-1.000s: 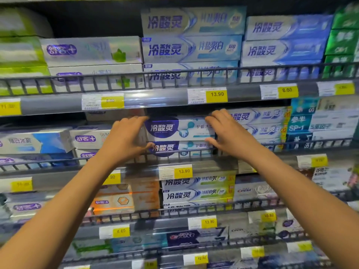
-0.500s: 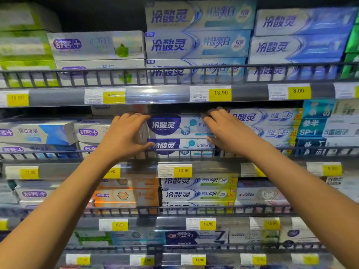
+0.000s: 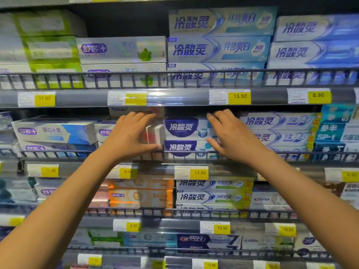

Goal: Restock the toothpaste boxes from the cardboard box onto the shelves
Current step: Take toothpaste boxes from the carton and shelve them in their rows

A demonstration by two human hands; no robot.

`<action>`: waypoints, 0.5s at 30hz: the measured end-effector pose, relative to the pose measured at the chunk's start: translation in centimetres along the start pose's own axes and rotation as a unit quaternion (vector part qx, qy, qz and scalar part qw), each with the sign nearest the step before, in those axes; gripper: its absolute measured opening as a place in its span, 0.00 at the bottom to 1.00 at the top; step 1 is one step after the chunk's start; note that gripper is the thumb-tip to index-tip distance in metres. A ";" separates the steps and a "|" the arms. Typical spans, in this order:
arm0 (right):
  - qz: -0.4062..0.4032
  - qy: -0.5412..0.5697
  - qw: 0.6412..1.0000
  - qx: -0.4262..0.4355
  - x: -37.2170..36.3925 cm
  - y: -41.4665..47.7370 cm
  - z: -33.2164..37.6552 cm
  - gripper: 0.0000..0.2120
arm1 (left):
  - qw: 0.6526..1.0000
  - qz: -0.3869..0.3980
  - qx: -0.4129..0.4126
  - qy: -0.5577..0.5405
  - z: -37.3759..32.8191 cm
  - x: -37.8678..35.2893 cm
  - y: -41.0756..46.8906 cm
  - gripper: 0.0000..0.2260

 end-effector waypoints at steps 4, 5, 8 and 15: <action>-0.028 0.154 0.987 0.015 1.1 2.9 5.3 0.31 | 0.999 0.039 -0.001 0.025 4.9 1.0 -1.8 0.43; -0.028 0.183 0.983 0.013 1.4 3.8 6.7 0.31 | 0.998 0.048 -0.005 0.031 6.1 1.1 -2.1 0.43; -0.016 0.213 0.977 0.004 2.0 6.4 10.1 0.29 | 0.995 0.071 -0.026 0.066 9.2 1.2 -2.6 0.41; 0.057 0.151 0.986 -0.032 1.6 9.3 13.2 0.23 | 0.990 0.098 -0.074 0.070 13.7 1.4 -2.2 0.32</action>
Point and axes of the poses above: each hand's wrist, its own y-axis towards the middle knuckle, its own x-axis out of the back of the hand, z = x × y, the point moved 2 cm from there along y, towards the middle knuckle, and after that the axes turned 11 degrees about z, right-handed, at the moved point
